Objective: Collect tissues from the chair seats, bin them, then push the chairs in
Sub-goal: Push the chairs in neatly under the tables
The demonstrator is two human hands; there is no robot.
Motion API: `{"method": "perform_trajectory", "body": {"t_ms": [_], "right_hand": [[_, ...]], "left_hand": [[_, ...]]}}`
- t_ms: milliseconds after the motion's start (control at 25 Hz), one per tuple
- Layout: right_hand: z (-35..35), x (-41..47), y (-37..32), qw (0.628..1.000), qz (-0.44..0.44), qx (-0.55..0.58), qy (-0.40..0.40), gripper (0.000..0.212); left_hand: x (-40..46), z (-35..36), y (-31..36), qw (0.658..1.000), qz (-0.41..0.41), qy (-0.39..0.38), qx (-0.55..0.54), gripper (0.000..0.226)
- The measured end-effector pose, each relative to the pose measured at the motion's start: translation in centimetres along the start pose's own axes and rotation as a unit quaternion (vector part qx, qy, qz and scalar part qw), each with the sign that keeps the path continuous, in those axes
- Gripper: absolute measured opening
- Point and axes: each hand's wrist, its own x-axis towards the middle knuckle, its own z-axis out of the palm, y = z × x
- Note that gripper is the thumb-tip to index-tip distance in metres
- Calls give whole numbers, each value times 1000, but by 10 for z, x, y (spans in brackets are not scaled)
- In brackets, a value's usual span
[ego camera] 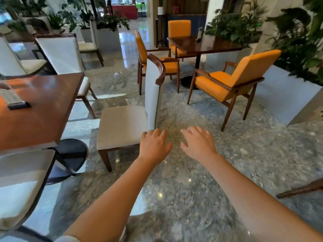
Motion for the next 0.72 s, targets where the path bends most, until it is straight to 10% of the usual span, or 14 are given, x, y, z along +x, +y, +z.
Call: {"method": "perform_trajectory", "body": {"t_ms": [720], "right_hand": [[15,367,230,992,-127,17,-4,48]], "left_hand": [[386,67,64,990,-122,62,9,47]]}}
